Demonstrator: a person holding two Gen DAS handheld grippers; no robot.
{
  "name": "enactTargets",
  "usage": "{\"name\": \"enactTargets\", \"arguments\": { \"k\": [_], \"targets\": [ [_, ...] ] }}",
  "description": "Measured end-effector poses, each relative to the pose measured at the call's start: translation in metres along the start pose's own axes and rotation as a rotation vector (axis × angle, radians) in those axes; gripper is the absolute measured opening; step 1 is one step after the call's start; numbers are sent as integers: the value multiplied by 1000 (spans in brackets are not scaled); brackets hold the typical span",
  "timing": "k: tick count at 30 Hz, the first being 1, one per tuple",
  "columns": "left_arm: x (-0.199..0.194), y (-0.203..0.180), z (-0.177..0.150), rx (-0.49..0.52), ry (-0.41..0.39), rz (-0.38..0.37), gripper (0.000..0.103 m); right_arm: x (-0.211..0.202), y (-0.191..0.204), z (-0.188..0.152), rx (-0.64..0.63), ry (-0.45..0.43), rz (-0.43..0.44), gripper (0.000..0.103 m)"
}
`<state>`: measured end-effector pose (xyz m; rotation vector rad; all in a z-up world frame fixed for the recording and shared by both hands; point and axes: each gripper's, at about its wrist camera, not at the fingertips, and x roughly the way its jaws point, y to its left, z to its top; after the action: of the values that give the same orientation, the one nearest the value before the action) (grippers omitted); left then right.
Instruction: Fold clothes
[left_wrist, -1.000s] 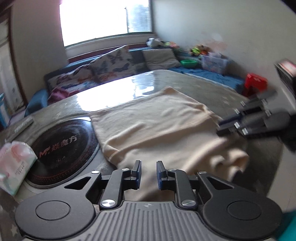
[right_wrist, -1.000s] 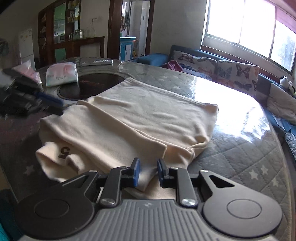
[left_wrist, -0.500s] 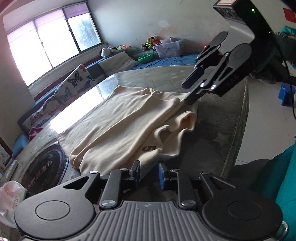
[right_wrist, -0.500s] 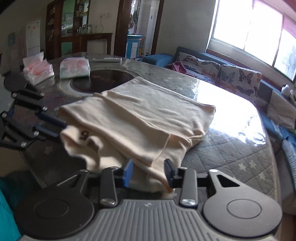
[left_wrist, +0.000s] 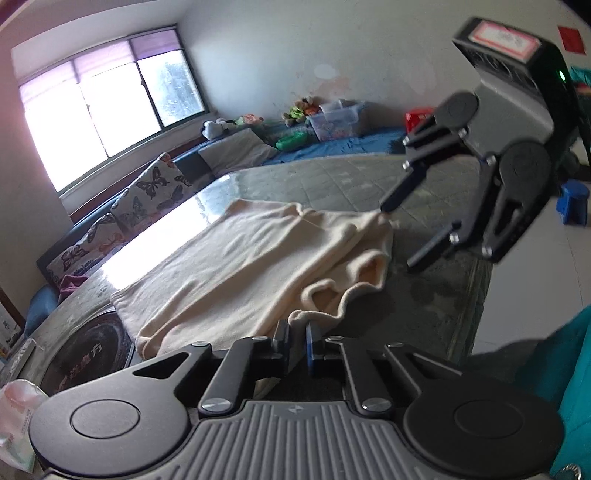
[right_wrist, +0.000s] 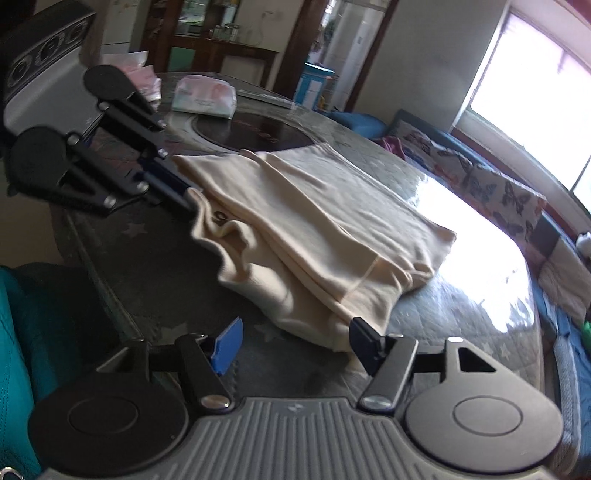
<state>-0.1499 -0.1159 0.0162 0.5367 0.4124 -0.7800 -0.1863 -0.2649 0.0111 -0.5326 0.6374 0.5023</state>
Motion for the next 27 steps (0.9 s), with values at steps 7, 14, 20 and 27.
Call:
{"name": "enactTargets", "arguments": {
  "k": [7,14,20,27],
  "targets": [
    [1,33,21,-146,-44,-4,8,14,6,8,-65,-69,-22,68],
    [12,52,26,-226,-32,-31,8,39,-6,20,-15,-77,25,36],
    [8,47,11,-214,8,-31,19,46,-43,36,193,-45,155,16],
    [8,24,-2,-98,35,24,51,49,-71,45,338,-41,225,15]
  ]
}}
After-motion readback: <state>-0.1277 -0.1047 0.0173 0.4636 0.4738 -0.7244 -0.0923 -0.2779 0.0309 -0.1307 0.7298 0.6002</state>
